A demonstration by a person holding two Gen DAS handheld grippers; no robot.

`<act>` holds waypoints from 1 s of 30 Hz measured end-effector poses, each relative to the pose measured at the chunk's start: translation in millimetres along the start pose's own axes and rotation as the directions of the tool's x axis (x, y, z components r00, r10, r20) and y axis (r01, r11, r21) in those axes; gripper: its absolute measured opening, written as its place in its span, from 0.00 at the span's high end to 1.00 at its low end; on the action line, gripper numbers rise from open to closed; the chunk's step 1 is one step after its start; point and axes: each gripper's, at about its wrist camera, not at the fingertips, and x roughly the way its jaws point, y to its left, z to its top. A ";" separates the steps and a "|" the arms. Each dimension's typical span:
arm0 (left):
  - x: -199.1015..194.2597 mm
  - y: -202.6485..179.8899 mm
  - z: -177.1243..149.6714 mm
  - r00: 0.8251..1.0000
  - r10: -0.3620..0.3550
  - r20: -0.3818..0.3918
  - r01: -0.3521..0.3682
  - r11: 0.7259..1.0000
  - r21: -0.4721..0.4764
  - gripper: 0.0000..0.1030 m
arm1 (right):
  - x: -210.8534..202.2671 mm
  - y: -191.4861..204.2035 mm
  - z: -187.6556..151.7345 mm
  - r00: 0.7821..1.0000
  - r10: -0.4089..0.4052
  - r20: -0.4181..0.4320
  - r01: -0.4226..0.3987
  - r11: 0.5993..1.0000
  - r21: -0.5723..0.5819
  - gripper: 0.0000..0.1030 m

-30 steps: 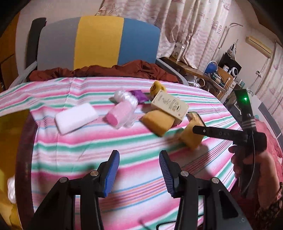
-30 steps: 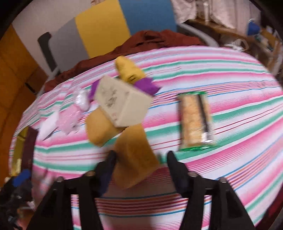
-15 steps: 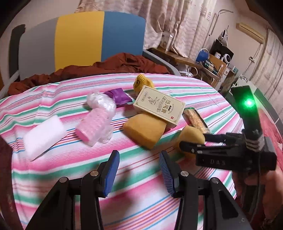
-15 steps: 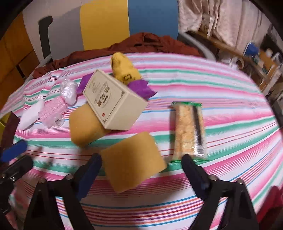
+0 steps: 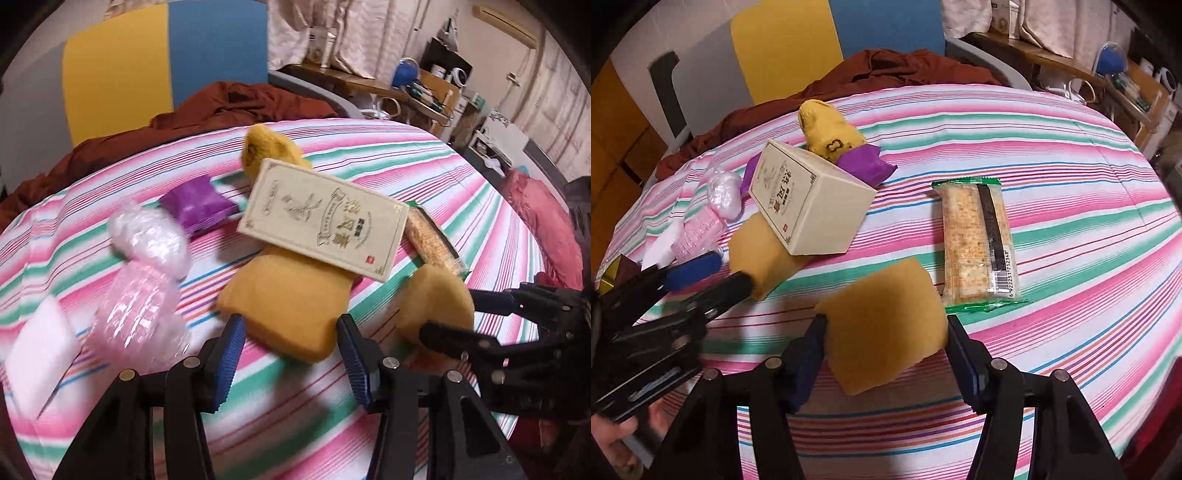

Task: Organize objects
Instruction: 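Grasp a second yellow sponge with the left tool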

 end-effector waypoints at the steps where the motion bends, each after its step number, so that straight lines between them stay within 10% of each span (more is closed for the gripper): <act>1: 0.1 -1.2 1.8 1.000 0.009 0.009 -0.009 1.000 0.009 0.47 | 0.0 0.8 0.1 1.000 0.001 0.000 -0.001 1.000 -0.005 0.39; 14: 19.4 -5.9 5.2 0.997 0.063 0.035 -0.066 0.993 0.096 0.34 | 2.3 1.1 -0.5 1.000 0.019 -0.014 -0.019 1.000 0.003 0.38; 30: -16.1 -0.9 -35.9 0.979 0.077 0.191 -0.084 0.996 0.032 0.46 | -3.7 -1.1 1.0 0.998 0.060 0.032 -0.062 0.997 0.037 0.40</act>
